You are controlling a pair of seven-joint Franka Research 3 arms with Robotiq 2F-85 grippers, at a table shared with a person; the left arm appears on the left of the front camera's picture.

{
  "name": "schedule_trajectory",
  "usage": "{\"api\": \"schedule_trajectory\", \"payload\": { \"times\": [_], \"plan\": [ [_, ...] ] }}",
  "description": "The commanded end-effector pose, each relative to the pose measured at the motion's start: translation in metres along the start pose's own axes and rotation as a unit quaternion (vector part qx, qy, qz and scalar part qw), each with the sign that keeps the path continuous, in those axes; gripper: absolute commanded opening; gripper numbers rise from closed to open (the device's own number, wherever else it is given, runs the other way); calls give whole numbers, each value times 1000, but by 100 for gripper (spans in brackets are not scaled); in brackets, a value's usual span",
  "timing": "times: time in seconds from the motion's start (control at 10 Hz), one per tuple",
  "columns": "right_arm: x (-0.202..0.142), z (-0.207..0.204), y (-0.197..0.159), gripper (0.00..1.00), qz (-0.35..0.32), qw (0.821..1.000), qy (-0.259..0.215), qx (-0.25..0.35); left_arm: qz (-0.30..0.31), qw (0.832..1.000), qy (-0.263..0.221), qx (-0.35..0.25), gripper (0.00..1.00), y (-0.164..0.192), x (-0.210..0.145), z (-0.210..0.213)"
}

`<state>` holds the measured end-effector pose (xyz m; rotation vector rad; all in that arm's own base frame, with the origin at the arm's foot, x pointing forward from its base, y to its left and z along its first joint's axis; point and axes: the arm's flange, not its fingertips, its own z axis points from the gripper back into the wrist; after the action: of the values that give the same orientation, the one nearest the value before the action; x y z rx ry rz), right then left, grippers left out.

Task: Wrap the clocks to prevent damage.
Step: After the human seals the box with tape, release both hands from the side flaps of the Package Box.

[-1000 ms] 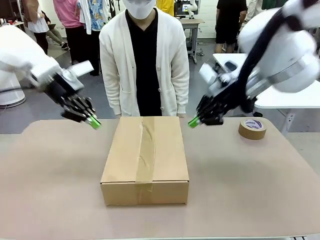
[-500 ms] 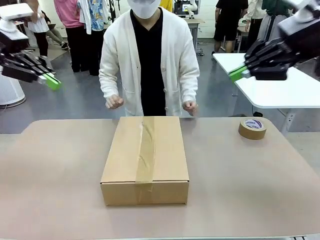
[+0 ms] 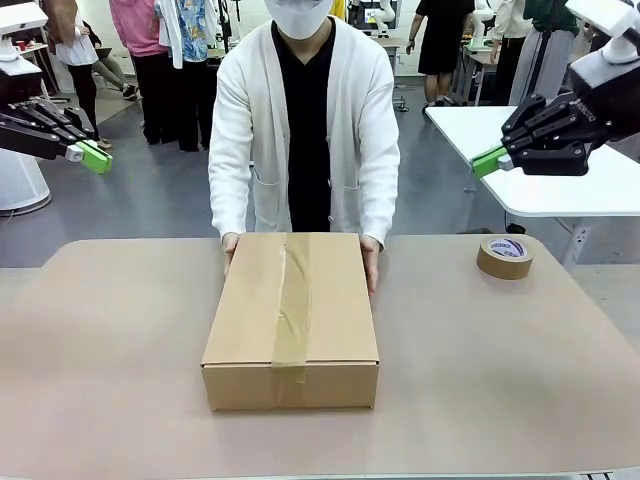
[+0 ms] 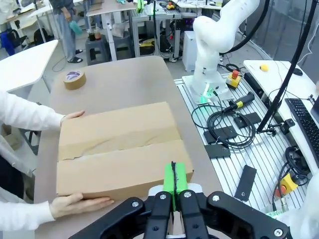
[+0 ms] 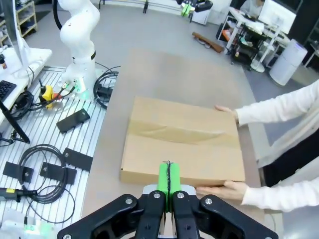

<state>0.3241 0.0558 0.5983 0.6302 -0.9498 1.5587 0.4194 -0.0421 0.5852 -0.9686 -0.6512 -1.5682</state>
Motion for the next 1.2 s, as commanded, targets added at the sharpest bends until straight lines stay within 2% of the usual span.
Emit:
{"api": "schedule_trajectory", "payload": {
  "times": [0.0, 1.0, 1.1],
  "plan": [
    [6, 2, 1, 1, 3, 1000, -8, -1, 1, 1000, 4, -1, 0, -1, 0, 1],
    [7, 4, 0, 1, 7, 1000, -2, -4, 0, 1000, 1, -1, 0, 0, 0, -1],
    [11, 9, 18, 60, 15, 1000, 14, -9, -12, 1000, 7, 20, 60, -7, 8, 7]
  ]
}}
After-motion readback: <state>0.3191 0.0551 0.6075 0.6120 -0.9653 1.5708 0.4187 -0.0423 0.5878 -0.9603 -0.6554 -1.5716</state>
